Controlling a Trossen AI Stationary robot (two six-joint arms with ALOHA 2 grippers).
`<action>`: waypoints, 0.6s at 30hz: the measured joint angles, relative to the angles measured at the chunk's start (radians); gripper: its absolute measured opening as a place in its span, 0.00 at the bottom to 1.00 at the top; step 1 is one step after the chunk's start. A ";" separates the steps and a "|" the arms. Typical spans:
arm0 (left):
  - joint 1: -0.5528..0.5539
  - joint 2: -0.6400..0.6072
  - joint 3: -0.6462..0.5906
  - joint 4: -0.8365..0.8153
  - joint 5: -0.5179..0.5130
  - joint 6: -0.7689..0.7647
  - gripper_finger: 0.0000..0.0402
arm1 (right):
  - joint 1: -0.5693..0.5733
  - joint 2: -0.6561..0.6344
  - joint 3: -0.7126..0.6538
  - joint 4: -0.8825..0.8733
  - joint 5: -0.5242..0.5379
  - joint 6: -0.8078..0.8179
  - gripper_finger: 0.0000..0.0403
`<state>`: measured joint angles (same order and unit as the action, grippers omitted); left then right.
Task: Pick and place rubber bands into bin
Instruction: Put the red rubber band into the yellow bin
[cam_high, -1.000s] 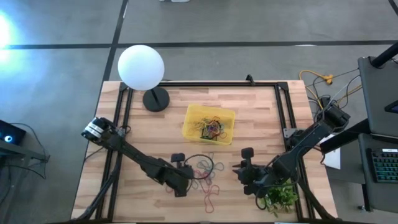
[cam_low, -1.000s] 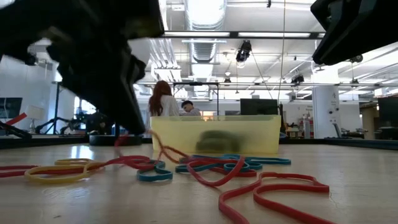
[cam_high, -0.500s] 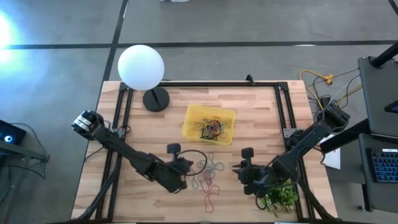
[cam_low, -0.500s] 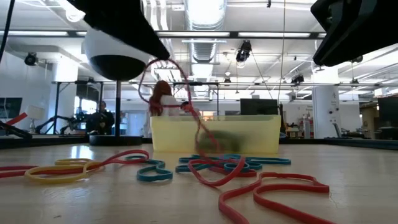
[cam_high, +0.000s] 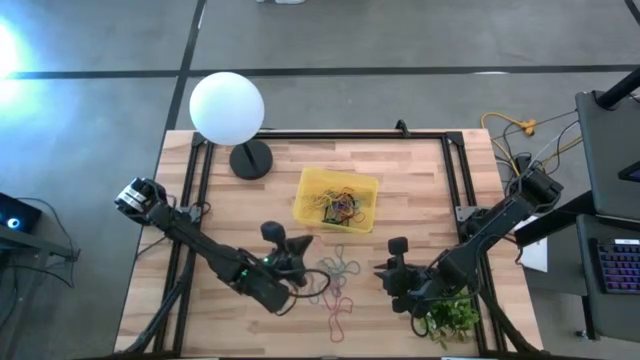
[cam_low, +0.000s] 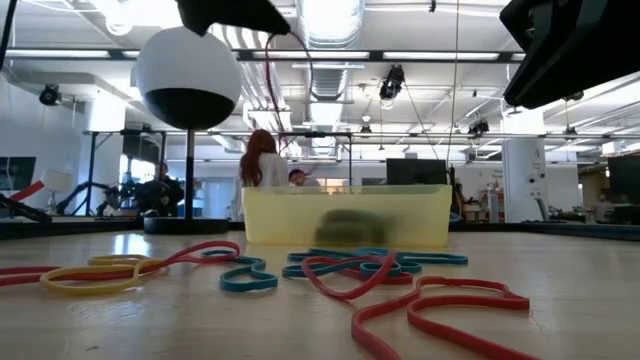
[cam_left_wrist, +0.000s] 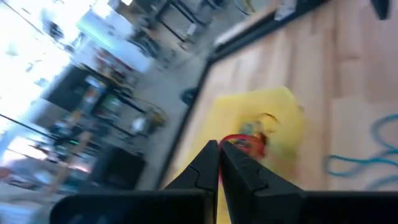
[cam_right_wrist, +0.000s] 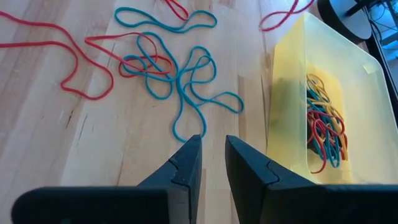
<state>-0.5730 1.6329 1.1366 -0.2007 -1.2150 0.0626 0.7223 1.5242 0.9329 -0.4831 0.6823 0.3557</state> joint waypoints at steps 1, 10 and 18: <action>0.006 0.000 0.000 0.026 -0.015 0.046 0.00 | 0.000 0.000 0.000 0.000 0.000 0.000 0.15; 0.151 -0.002 0.000 0.132 -0.015 0.262 0.00 | 0.000 0.000 0.000 0.002 0.000 0.000 0.15; 0.320 -0.002 -0.001 0.141 0.138 0.277 0.00 | 0.000 0.000 0.000 0.002 0.001 -0.005 0.14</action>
<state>-0.2528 1.6314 1.1358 -0.0594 -1.0768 0.3394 0.7223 1.5242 0.9329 -0.4812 0.6830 0.3511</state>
